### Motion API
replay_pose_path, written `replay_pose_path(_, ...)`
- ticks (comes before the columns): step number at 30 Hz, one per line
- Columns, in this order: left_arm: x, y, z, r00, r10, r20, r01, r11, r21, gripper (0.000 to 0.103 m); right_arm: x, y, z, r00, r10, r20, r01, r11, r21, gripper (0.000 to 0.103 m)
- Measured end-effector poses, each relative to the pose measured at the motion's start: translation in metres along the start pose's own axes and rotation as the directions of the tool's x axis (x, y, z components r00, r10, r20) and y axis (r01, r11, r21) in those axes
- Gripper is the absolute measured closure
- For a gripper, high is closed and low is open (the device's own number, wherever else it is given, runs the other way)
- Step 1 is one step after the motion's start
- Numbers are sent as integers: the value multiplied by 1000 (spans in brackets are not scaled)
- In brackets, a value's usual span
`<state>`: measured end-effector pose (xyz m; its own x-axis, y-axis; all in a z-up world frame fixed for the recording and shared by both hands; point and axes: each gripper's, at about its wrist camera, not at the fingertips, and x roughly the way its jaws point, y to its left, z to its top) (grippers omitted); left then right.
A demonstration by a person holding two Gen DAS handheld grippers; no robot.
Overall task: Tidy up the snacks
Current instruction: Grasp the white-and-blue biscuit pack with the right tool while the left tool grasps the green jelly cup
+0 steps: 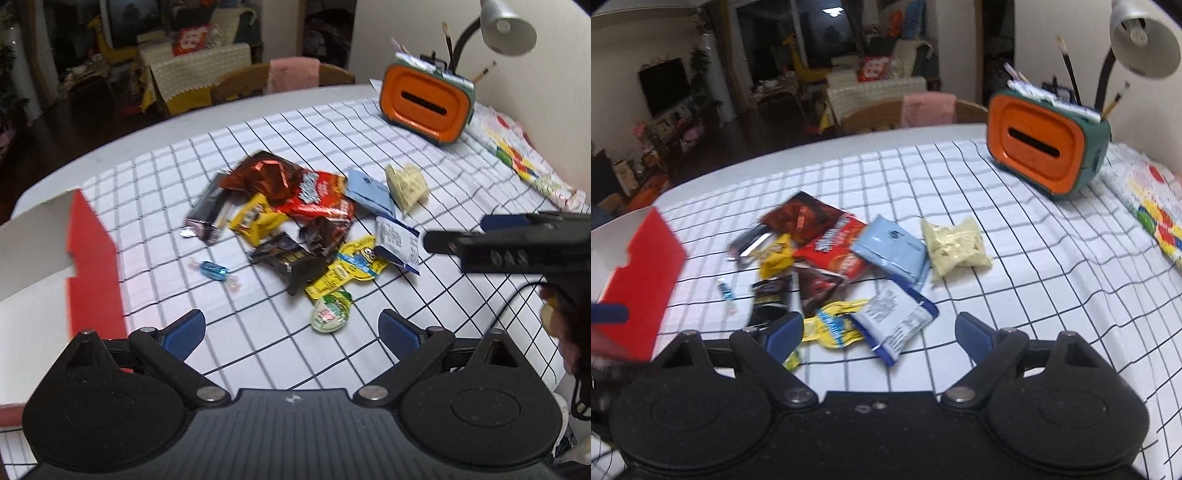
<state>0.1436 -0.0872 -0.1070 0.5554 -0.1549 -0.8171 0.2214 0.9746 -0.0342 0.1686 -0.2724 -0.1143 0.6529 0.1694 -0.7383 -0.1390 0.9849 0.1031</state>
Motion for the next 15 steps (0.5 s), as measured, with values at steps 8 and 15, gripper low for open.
replay_pose_path(8, 40, -14, 8, 998, -33, -55, 34, 999, 14, 4, 56, -24, 14, 994, -14, -113, 35, 982, 187, 20)
replay_pose_path(15, 73, -21, 11, 994, -29, -106, 31, 999, 17, 13, 92, -31, 17, 975, 7, -223, 64, 950, 306, 24)
